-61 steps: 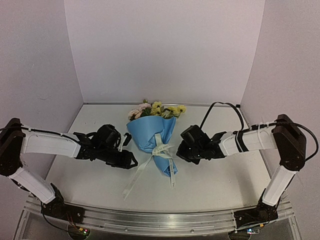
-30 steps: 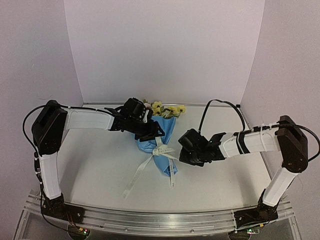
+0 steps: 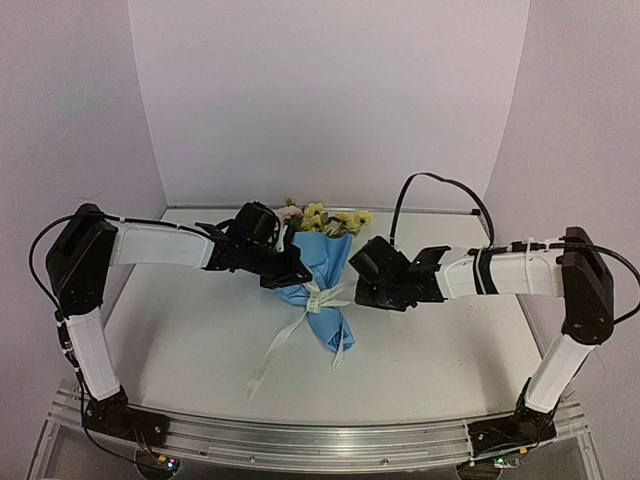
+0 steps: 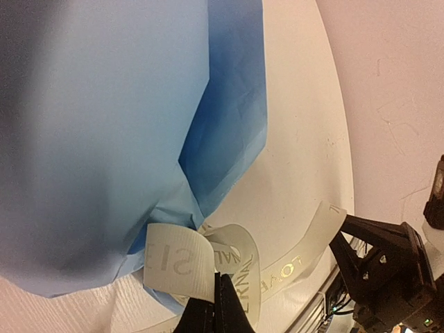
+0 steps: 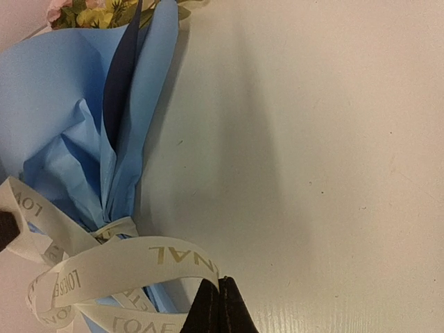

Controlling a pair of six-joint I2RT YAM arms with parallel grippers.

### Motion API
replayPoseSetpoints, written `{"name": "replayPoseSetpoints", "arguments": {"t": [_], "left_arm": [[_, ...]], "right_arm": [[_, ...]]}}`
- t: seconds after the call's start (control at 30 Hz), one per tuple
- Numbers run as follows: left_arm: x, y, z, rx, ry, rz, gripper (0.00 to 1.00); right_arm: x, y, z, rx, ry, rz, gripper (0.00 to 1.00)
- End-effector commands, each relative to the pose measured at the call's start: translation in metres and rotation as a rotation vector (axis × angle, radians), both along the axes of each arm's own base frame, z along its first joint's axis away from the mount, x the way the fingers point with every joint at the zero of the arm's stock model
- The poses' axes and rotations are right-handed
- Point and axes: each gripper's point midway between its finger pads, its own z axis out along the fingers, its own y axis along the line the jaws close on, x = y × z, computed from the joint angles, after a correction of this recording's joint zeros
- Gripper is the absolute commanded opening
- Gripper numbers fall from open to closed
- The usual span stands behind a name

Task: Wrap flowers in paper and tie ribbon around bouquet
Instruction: Tie the half-tied ribbon around the folded bouquet.

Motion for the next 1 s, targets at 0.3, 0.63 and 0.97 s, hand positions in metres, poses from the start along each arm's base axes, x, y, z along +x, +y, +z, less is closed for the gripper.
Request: {"name": "replayPoseSetpoints", "arguments": {"t": [0.3,0.63,0.97], "left_arm": [[-0.011,0.035,0.023,0.02,-0.111,0.041,0.0],[-0.019,0.062,0.011,0.064,-0.116,0.09,0.0],[-0.022,0.081,-0.001,0.087,-0.104,0.133,0.0]], "right_arm": [[0.029,-0.011,0.003,-0.076,0.001,-0.018,0.0],[0.031,-0.018,-0.01,-0.073,0.047,-0.024,0.0],[0.024,-0.028,-0.023,-0.102,0.076,-0.03,0.0]]}}
